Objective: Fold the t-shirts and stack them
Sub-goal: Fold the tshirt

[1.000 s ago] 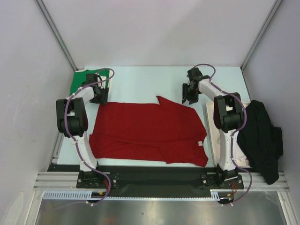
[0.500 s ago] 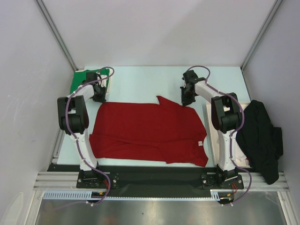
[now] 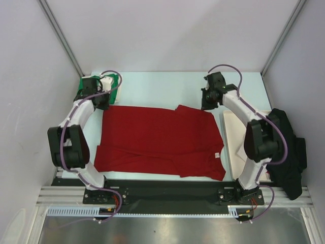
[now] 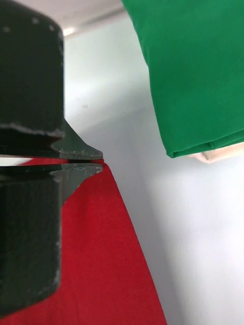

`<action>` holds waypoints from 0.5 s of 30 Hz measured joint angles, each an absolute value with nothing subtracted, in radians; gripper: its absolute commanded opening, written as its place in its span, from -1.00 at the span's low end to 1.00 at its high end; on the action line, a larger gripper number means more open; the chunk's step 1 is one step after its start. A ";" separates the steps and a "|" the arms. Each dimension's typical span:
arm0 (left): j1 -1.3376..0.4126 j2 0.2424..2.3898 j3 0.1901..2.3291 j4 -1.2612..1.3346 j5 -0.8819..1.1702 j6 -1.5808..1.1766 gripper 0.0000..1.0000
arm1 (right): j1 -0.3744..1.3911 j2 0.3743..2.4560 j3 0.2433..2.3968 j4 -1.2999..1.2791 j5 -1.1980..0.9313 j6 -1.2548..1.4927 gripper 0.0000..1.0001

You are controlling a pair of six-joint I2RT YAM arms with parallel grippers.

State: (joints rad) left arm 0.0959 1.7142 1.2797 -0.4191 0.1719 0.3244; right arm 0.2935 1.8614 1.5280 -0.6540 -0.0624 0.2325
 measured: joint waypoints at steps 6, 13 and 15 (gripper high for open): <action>0.098 1.540 1.128 -0.395 0.187 0.443 -0.99 | 0.334 1.624 1.322 -0.643 -0.031 0.277 -1.00; 0.139 1.450 0.949 -0.471 0.191 0.579 -0.99 | 0.451 1.392 0.968 -0.638 0.014 0.411 -0.87; 0.155 1.441 0.906 -0.497 0.191 0.620 -0.91 | 0.489 1.349 0.873 -0.627 0.018 0.466 -0.75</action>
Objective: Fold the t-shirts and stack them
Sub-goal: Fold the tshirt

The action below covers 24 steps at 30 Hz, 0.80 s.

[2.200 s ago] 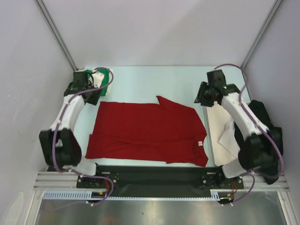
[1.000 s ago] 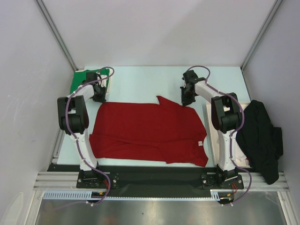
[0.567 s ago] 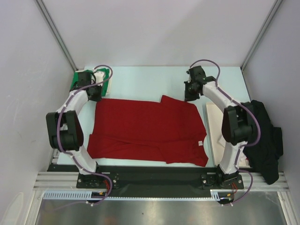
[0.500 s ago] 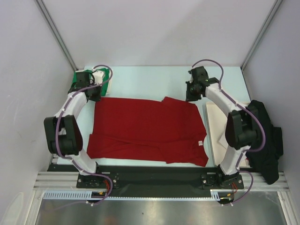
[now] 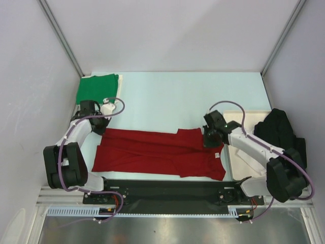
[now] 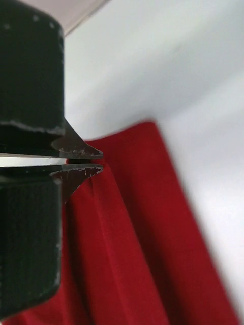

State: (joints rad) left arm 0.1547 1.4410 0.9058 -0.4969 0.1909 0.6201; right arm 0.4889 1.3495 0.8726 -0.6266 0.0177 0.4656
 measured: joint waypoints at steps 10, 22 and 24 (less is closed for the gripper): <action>0.161 1.438 0.815 -0.648 0.170 0.844 -0.13 | 0.460 1.192 0.756 -0.714 0.015 0.575 -0.09; 0.164 1.446 0.992 -0.713 0.228 0.902 0.04 | 0.352 1.478 0.942 -0.570 -0.068 0.490 -0.21; 0.161 1.471 0.992 -0.715 0.233 0.915 0.08 | 0.343 1.515 0.943 -0.571 -0.067 0.474 -0.17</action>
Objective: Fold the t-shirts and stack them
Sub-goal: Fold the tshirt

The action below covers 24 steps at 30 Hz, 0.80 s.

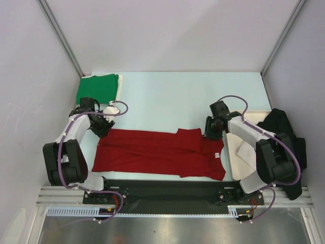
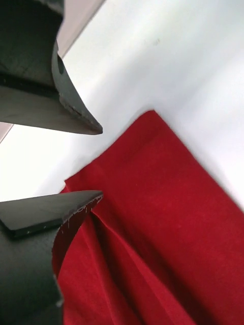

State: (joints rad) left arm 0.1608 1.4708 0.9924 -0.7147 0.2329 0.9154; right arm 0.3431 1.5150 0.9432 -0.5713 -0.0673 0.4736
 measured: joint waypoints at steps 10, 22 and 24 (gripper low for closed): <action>0.100 1.541 0.955 -0.684 0.234 0.944 0.15 | 0.364 1.558 0.878 -0.546 -0.178 0.451 -0.29; 0.100 1.574 0.887 -0.651 0.232 0.968 -0.99 | 0.358 1.486 0.860 -0.606 -0.171 0.465 -1.00; 0.100 1.565 0.883 -0.646 0.227 0.970 -0.99 | 0.357 1.439 0.860 -0.628 -0.156 0.471 -1.00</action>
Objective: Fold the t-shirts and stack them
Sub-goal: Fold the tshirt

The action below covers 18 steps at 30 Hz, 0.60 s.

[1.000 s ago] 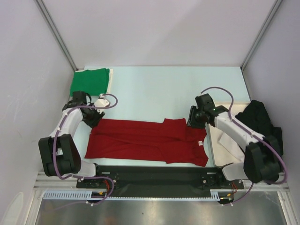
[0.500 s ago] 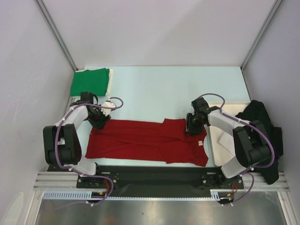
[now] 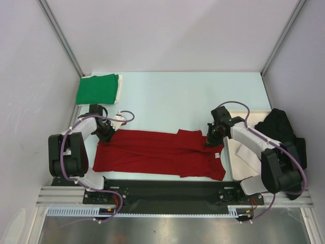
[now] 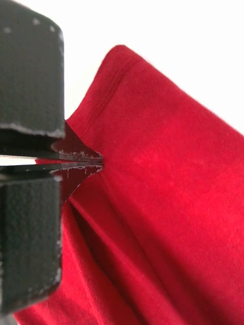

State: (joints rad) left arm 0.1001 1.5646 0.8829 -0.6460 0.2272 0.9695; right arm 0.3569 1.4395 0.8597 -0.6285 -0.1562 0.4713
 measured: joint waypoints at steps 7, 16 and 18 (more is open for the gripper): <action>0.100 1.538 0.877 -0.618 0.212 0.970 -0.99 | 0.321 1.316 0.860 -0.704 -0.120 0.479 -1.00; 0.098 1.509 0.878 -0.675 0.212 1.017 -0.06 | 0.311 1.300 0.860 -0.742 -0.125 0.496 -1.00; 0.093 1.475 0.871 -0.678 0.213 1.036 -0.03 | 0.311 1.301 0.860 -0.735 -0.131 0.497 -1.00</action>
